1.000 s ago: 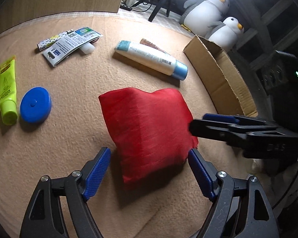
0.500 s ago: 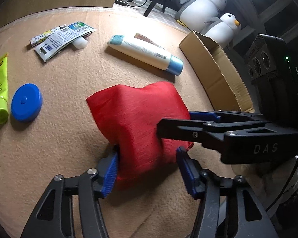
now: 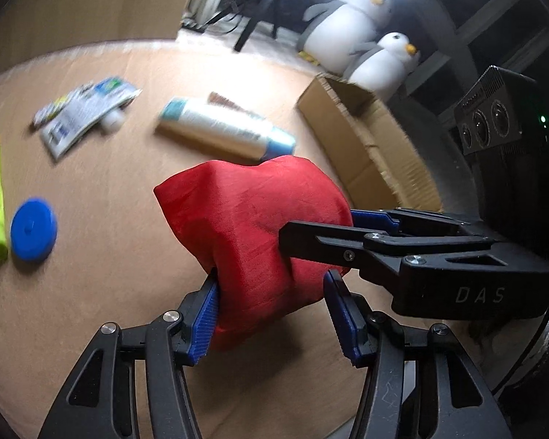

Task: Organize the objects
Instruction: 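Carry the red pouch with the left tool into the box and release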

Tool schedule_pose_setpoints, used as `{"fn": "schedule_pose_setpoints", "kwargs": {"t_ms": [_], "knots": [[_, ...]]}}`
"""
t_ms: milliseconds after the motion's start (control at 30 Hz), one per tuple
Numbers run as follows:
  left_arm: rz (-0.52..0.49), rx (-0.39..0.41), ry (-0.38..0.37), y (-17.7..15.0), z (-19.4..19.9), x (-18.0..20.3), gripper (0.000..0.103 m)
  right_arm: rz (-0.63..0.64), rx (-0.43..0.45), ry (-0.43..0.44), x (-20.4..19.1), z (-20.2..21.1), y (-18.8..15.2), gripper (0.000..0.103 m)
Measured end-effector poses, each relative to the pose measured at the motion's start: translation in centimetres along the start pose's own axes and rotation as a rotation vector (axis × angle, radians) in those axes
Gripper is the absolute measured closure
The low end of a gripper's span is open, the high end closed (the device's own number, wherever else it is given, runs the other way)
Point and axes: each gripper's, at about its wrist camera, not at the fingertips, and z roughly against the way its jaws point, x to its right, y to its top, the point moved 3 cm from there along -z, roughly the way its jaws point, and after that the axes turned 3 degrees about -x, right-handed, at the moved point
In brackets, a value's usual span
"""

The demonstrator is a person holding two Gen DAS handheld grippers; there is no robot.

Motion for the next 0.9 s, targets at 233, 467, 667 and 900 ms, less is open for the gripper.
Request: {"fn": "schedule_pose_setpoints", "kwargs": {"t_ms": [233, 467, 667, 900], "knots": [[-0.076, 0.041, -0.04, 4.0, -0.7, 5.2, 0.045, -0.012, 0.099, -0.042, 2.4, 4.9, 1.0, 0.058], [-0.153, 0.053, -0.065, 7.6, -3.6, 11.3, 0.045, -0.063, 0.178, -0.098, 7.4, 9.5, 1.7, 0.058], [-0.193, 0.052, -0.083, 9.8, -6.7, 15.4, 0.045, -0.101, 0.218, -0.136, 11.3, 12.0, 2.2, 0.058], [-0.205, 0.042, -0.081, 11.7, -9.9, 18.3, 0.045, -0.135, 0.239, -0.174, 15.7, 13.3, 3.1, 0.058]]}}
